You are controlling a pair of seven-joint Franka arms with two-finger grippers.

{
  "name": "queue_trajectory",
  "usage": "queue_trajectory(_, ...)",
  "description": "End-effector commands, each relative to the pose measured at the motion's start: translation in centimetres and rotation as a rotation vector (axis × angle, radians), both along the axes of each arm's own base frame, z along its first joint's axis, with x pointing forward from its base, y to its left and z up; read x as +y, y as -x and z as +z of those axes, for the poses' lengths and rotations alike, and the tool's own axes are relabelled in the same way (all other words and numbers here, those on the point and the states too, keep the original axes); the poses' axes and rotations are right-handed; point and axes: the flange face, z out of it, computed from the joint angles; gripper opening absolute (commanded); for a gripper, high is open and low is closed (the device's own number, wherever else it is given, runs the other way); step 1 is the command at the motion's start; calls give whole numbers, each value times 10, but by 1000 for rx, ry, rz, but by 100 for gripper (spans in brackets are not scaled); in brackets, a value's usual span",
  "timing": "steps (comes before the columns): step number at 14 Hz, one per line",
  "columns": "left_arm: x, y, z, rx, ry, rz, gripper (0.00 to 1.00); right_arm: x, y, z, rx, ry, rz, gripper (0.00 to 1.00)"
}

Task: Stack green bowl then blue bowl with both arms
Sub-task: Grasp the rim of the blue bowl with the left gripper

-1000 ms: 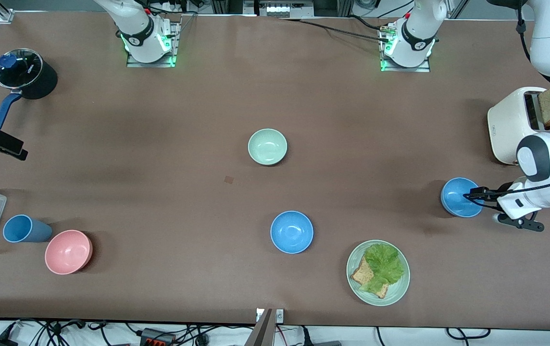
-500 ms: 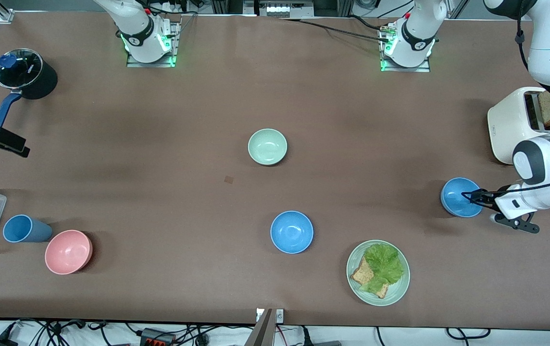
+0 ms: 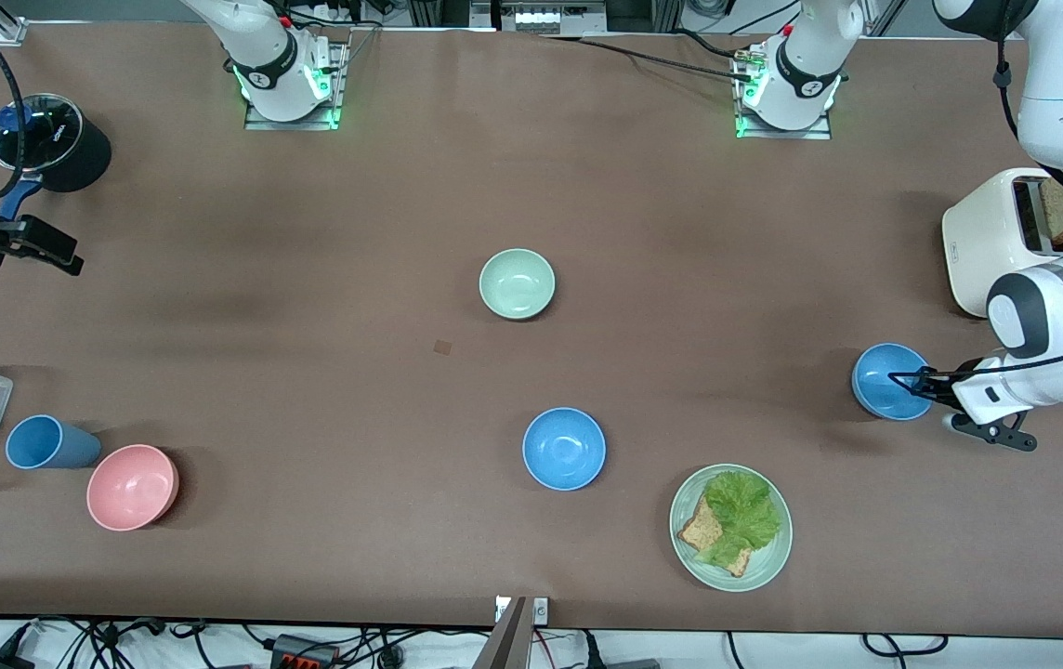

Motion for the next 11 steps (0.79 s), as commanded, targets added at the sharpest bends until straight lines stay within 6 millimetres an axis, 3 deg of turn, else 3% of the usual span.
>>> queue_trajectory(1,0,-1,-2,0,22,13,25,-1,5,3,-18,-3,24,100)
queue_trajectory(3,2,2,-4,5,26,19,9,-1,1,2,-20,-2,26,100)
queue_trajectory(5,0,1,-4,6,29,18,1,0,2,4,-14,-1,30,100)
queue_trajectory(8,-13,0,2,26,52,1,1,-1,4,8,-21,-1,30,100)
queue_trajectory(11,-35,1,27,62,120,1,1,0,3,5,-7,-1,33,100)
